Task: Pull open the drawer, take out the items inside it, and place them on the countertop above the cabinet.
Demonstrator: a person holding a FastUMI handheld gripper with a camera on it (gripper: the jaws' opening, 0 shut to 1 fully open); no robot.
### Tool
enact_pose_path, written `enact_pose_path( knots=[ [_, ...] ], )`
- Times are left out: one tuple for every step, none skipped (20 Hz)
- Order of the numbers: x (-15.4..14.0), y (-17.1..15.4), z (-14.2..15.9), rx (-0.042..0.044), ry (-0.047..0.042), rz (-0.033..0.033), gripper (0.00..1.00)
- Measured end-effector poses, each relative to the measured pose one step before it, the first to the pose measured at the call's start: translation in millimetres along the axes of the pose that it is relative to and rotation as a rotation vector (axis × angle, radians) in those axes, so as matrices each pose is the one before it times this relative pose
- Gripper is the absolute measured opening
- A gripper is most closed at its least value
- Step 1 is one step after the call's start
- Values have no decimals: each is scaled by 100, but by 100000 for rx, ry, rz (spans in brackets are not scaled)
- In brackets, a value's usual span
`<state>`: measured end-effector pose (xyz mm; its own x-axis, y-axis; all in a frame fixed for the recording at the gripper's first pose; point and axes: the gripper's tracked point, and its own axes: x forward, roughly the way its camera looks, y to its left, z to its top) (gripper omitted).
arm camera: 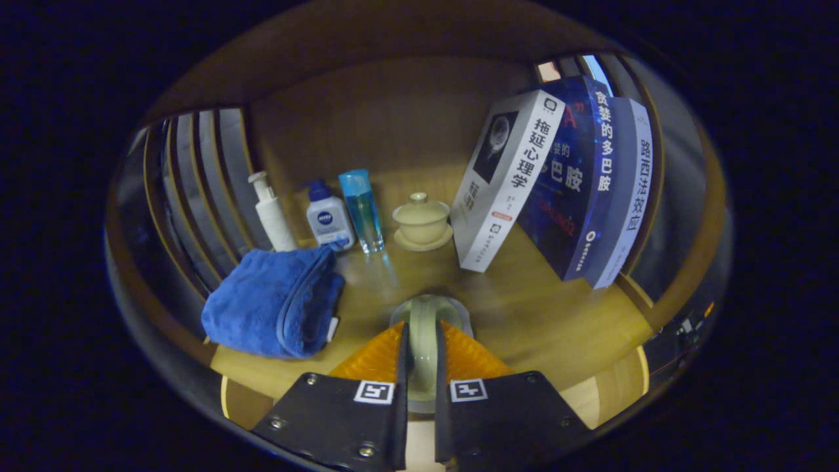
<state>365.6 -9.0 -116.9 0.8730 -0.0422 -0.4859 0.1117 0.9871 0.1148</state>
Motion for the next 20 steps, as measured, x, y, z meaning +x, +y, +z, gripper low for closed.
enact_pose_path(
  knots=[
    [707,-64,253,3620,419,288,17],
    [496,172,183,3404,533,622,17],
    [557,147,113,2924,631,1184,17],
    [445,162,227,2221,213,1402,17],
    [294,9,182,1920,601,1443,17],
    [233,-25,30,2049,451,840,17],
    [97,-49,91,1099,22,358,17],
    [96,-46,164,300,-86,128,17],
    [-126,97,46,-173,-297,-69,17],
    [-23,179,105,426,-301,-9,17],
    [-161,-349,-90,-386,1309,-2053,25],
    [-656,-339,306,50,-982,-1802,25],
    [-469,31,448,-258,-2374,-547,35],
    [-827,-64,554,-512,-2546,-571,45],
    [-778,405,607,-441,-2495,1153,54],
    [-993,505,700,-498,-2420,1522,64],
    [-1153,452,541,-542,-636,1556,74],
    [-1064,495,218,-248,-229,1433,84],
    [-1150,189,224,-232,-776,332,93],
    [-1318,146,465,-1198,-1260,-374,98]
  ],
)
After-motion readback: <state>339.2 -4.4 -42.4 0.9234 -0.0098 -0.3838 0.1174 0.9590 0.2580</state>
